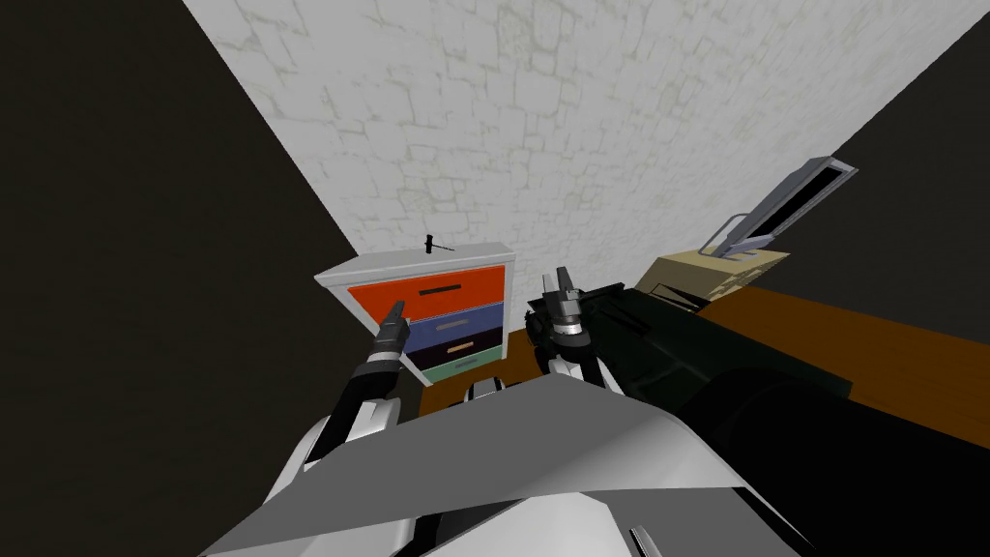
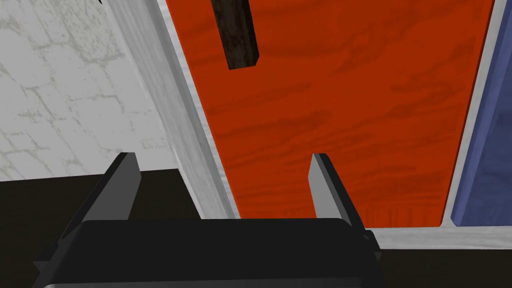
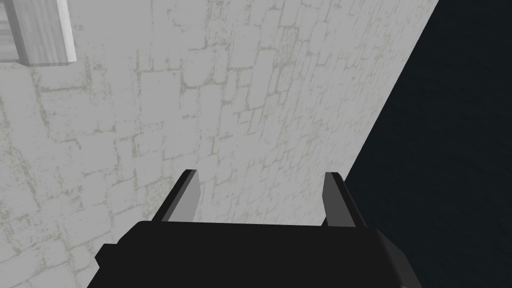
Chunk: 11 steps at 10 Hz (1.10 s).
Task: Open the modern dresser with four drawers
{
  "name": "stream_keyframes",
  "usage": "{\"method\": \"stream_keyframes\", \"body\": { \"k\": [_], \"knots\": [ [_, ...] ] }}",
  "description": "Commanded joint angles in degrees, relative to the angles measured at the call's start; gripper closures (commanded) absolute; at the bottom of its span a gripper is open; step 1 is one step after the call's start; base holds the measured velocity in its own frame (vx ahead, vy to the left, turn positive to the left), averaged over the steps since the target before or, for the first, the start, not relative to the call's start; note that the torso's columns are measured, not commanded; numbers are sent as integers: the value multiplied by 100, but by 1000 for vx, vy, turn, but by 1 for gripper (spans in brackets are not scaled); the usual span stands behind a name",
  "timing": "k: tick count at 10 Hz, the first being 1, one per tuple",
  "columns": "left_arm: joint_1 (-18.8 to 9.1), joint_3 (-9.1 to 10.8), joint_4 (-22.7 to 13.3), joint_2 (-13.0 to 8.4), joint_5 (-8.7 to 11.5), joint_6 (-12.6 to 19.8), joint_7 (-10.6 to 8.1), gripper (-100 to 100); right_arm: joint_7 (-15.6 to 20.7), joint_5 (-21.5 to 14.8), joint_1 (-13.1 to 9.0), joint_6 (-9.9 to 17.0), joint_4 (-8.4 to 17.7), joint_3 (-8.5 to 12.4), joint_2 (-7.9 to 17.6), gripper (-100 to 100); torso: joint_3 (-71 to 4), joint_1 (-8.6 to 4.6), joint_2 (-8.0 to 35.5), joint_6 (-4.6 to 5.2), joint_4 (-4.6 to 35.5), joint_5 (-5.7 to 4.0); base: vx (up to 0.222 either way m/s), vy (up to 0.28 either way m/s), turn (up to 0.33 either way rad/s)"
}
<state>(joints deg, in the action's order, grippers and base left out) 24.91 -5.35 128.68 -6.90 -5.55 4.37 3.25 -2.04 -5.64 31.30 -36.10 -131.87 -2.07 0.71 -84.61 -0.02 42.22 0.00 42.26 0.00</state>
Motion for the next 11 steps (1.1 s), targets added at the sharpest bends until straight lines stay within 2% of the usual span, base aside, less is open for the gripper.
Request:
{"method": "stream_keyframes", "body": {
  "k": [1, 4, 5, 6, 7, 8, 11],
  "knots": [
    [-39, -12, -5, 67, -19, 280, 12, -100, 0, 0, 0, 0, 0, 0, 0, 0, 1, 0, 2, -1, 1, 0, 113, -39, -30],
    [-108, -28, -24, 233, -46, 604, 28, -100, 0, 0, 0, 0, 0, 0, 0, 0, 4, 5, 5, 0, 2, 1, 115, -30, -35],
    [-97, -32, -26, 208, -47, 536, 31, -100, 0, 0, 0, 0, 0, 0, 0, 0, 3, 8, 4, 0, 1, 2, 53, -8, -4],
    [-58, -34, 146, 210, -53, 690, 34, -100, 0, 0, -1, 0, 0, 0, 0, 0, 13, 9, 24, -1, 6, 2, 85, 2, -29],
    [-81, -21, 58, 197, -40, 611, 26, -100, 0, 0, 0, 0, 0, 0, 0, 0, 9, 8, 12, 0, 5, 2, 53, 3, -7],
    [-80, -20, 72, 195, -40, 630, 25, 100, 0, 0, -1, 0, 0, 0, 0, 0, 9, 5, 16, 0, 4, 1, 9, 1, 2],
    [50, -81, 242, 158, -33, 660, 25, 100, 0, 0, -4, 1, 1, 0, 0, 0, 34, -6, 52, 1, 17, -2, -159, -15, 19]
  ]
}}
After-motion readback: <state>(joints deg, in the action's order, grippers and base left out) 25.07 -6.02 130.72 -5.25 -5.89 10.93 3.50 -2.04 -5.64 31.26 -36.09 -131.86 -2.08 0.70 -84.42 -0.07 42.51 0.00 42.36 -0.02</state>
